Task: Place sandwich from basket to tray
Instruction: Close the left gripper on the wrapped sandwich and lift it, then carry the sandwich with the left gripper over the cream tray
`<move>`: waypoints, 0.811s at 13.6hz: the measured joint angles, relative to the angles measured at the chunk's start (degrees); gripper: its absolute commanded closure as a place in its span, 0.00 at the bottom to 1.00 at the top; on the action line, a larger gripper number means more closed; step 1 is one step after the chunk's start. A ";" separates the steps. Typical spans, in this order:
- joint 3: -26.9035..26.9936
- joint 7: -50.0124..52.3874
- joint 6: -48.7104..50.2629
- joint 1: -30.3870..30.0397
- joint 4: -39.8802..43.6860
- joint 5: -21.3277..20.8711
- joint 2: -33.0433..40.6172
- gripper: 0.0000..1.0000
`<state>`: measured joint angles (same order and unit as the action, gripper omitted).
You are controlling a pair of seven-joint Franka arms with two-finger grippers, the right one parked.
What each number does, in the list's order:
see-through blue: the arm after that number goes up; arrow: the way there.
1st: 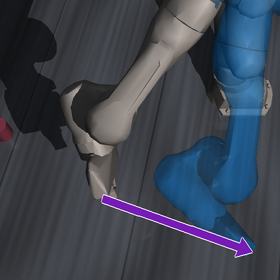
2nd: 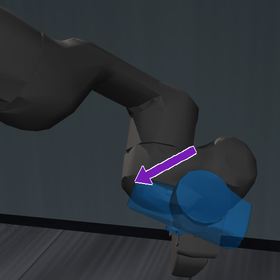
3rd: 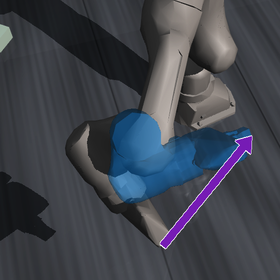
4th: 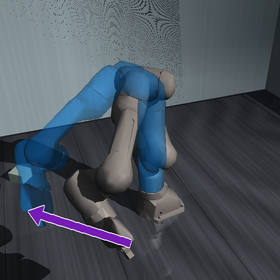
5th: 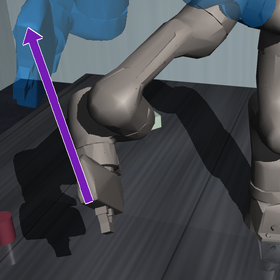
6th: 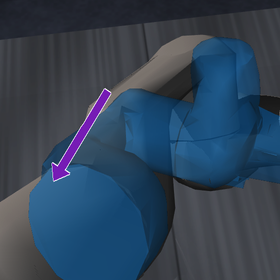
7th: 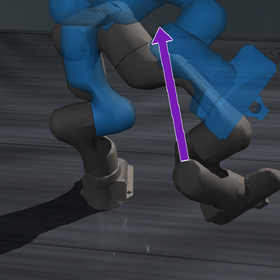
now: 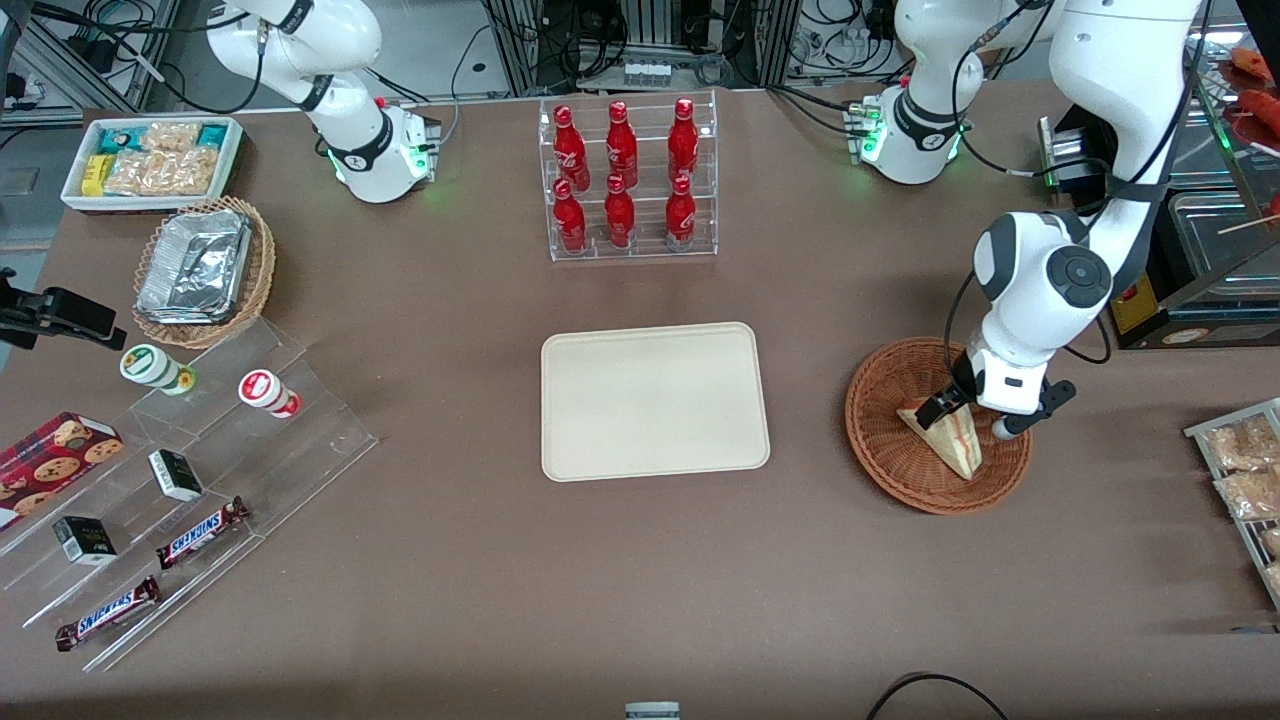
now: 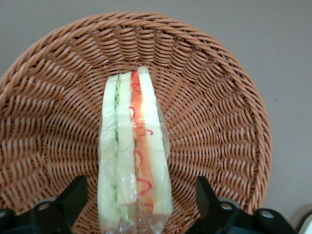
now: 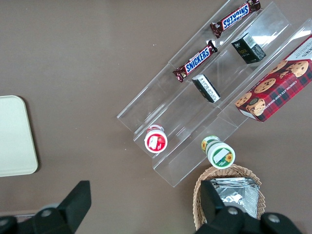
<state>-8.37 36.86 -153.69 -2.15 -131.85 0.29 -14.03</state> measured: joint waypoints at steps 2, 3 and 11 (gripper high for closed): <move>0.02 0.00 -0.62 -0.01 0.01 0.00 -0.62 1.00; 0.04 0.00 -0.69 -0.01 0.06 0.00 -0.61 1.00; -0.78 -0.22 16.53 0.49 8.35 -2.61 5.77 1.00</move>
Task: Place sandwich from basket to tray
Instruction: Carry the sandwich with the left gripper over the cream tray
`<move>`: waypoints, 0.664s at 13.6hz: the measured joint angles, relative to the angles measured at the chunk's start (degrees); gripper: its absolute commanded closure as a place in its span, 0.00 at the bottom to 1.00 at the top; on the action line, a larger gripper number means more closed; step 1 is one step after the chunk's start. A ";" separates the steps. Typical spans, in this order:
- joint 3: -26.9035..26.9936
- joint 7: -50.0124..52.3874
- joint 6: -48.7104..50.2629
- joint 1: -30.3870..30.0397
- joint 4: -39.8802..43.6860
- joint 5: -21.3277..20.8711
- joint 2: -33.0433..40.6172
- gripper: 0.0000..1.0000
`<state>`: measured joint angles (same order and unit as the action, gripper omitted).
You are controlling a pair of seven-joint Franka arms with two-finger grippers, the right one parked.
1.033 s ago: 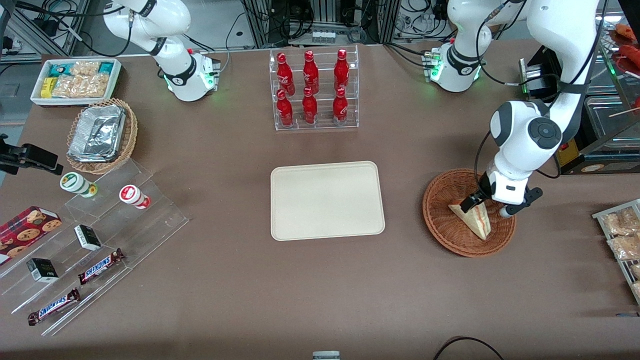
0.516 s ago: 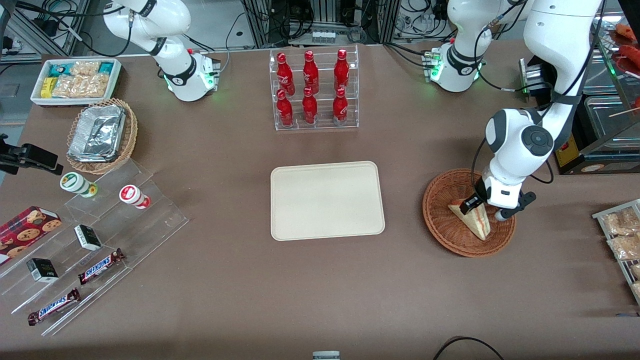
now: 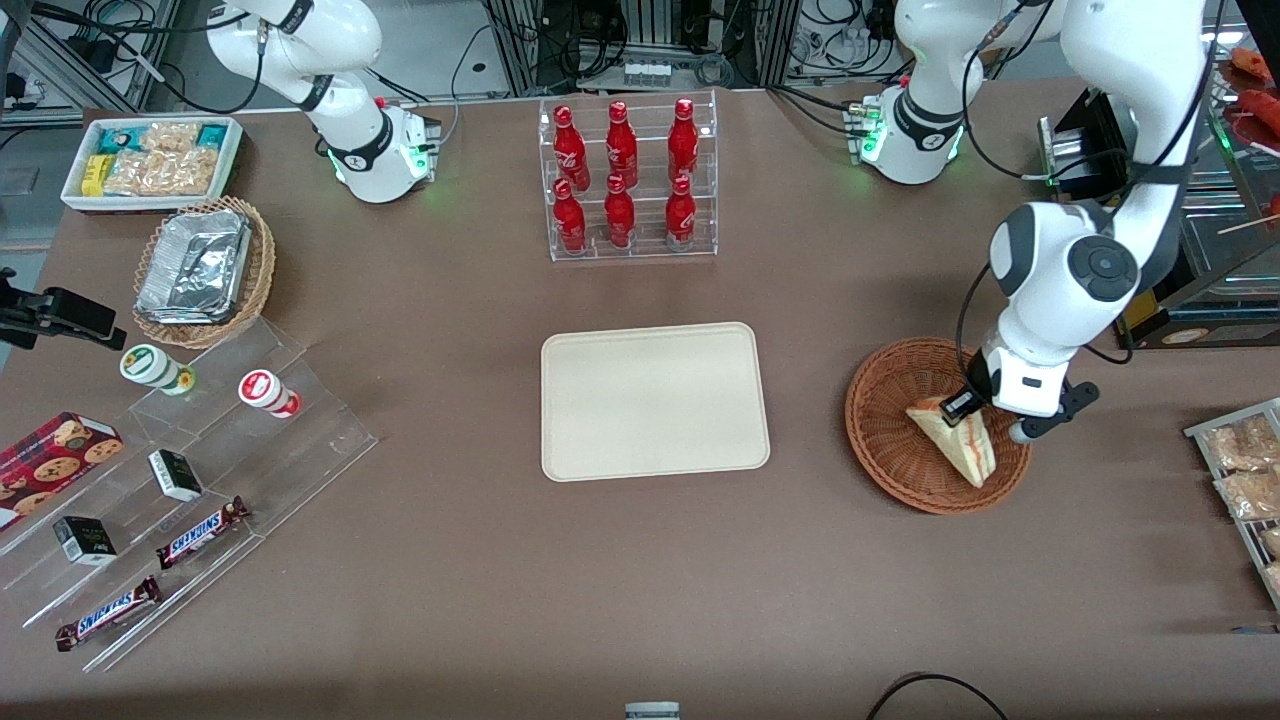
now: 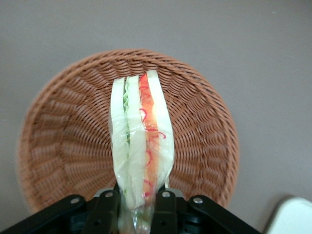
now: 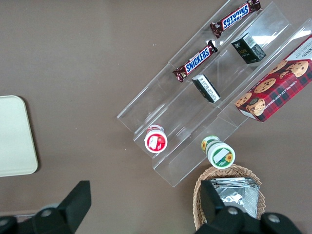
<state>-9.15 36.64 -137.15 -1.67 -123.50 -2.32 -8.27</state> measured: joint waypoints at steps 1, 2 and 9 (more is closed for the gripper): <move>-0.63 0.00 7.36 1.06 4.26 -0.34 1.31 1.00; -1.01 0.08 14.18 3.02 9.05 -0.47 2.10 1.00; -1.76 6.71 25.15 23.96 24.96 -0.55 -3.28 1.00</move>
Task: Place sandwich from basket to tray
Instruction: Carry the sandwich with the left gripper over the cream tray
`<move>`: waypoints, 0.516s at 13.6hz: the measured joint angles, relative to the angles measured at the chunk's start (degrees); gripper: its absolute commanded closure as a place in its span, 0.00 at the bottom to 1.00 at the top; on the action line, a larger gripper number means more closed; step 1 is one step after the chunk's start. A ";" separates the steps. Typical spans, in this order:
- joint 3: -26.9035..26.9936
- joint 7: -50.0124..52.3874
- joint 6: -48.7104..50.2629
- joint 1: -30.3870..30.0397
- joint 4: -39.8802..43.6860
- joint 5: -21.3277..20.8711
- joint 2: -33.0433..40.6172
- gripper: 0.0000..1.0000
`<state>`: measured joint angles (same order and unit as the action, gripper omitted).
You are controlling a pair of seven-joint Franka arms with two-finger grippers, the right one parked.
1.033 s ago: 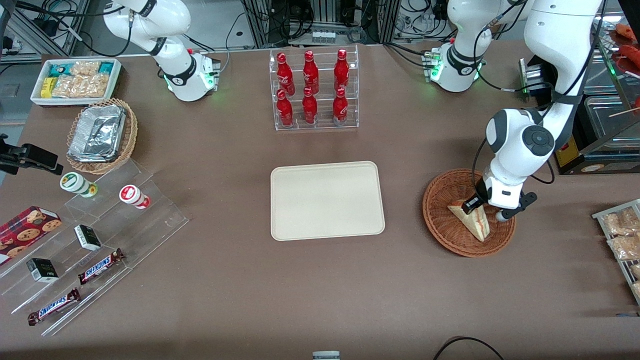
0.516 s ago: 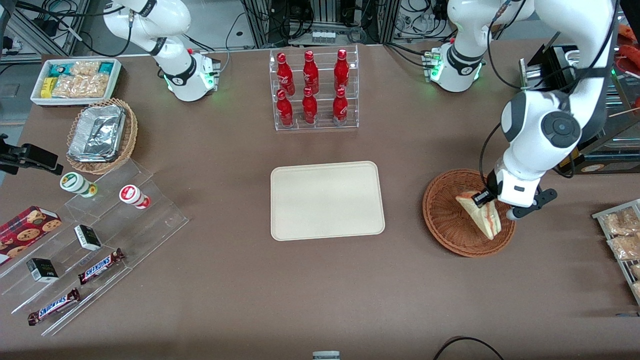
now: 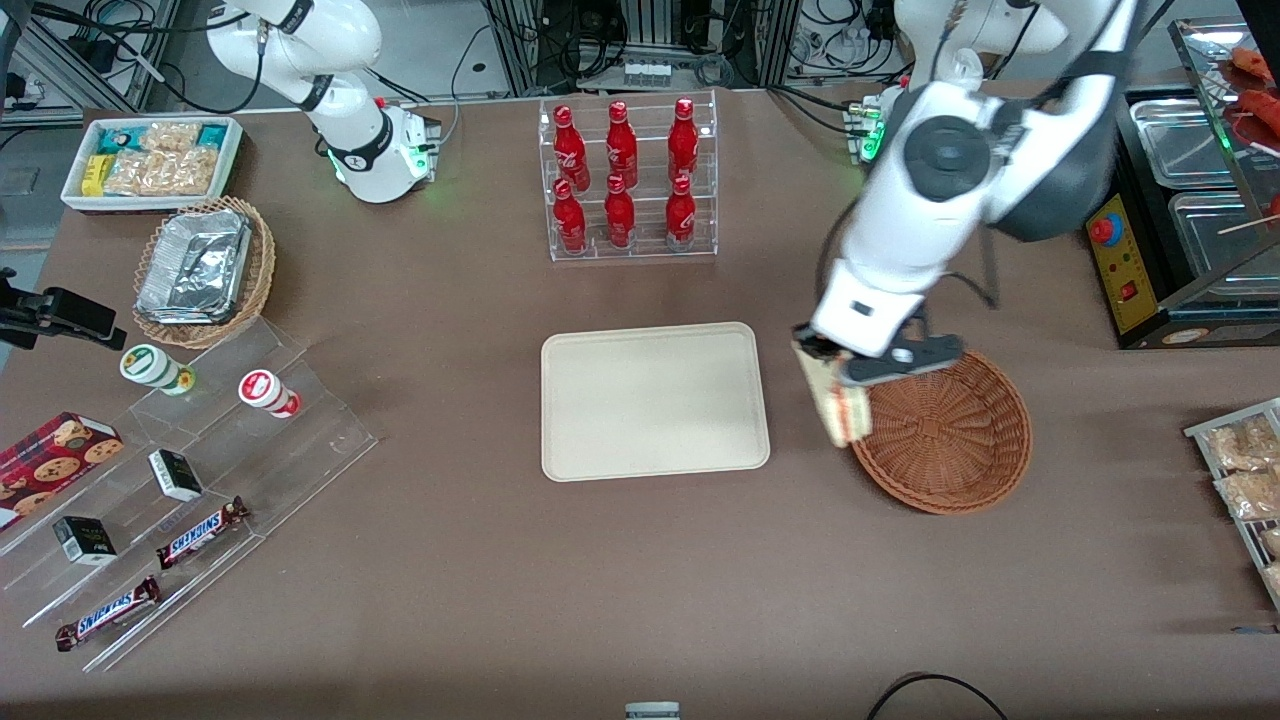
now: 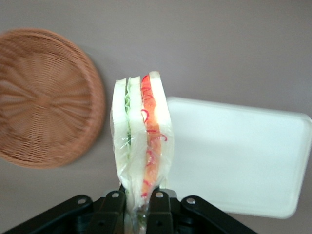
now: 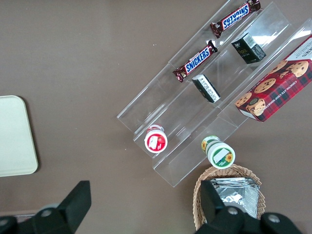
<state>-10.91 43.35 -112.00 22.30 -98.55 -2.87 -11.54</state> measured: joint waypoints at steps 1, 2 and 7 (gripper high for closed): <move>-0.01 1.40 -0.12 2.63 1.44 0.00 -2.16 1.00; 0.01 2.89 -0.23 5.06 3.35 -0.01 -4.79 1.00; 0.19 5.01 -5.15 13.01 12.62 -2.15 -19.11 1.00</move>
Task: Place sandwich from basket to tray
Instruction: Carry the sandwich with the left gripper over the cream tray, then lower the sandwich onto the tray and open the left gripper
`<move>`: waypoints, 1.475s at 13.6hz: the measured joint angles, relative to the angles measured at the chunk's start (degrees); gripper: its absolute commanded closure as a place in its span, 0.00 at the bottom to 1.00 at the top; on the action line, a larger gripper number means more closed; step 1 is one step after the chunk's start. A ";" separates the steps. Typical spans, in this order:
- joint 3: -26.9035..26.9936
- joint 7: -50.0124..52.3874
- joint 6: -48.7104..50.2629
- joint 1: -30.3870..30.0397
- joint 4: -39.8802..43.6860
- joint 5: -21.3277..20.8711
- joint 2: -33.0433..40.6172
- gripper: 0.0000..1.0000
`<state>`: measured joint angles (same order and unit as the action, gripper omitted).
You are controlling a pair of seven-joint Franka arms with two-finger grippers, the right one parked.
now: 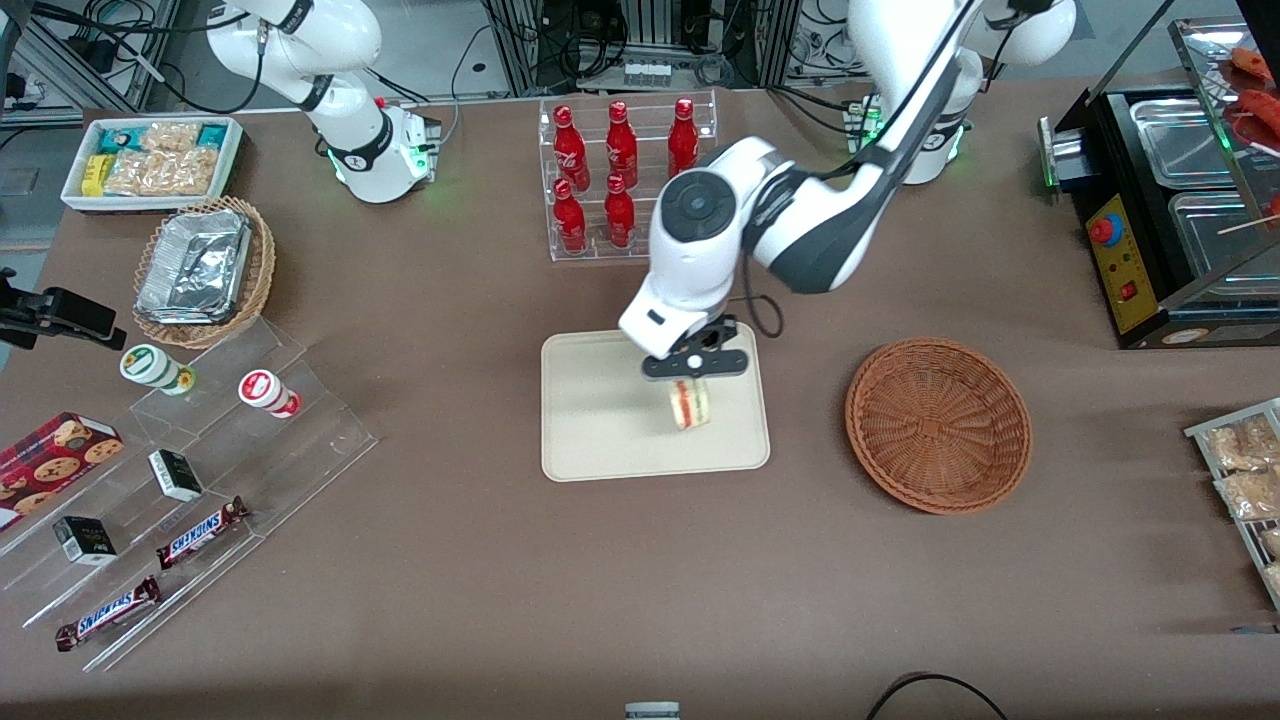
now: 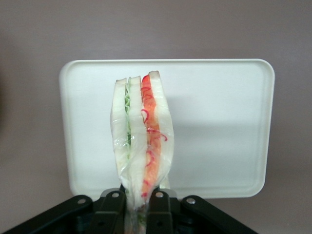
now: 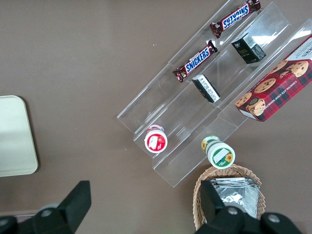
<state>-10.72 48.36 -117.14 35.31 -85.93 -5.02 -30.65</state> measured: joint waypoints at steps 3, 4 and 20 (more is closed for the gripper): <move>0.11 1.11 -4.20 2.17 1.04 -2.76 -5.46 1.00; 0.13 1.49 -5.62 2.32 1.07 -2.93 -6.43 1.00; 0.31 3.89 -7.82 4.91 0.65 -4.91 -11.67 0.00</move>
<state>-10.42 52.26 -124.96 40.22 -85.28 -9.93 -42.32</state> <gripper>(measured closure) 0.652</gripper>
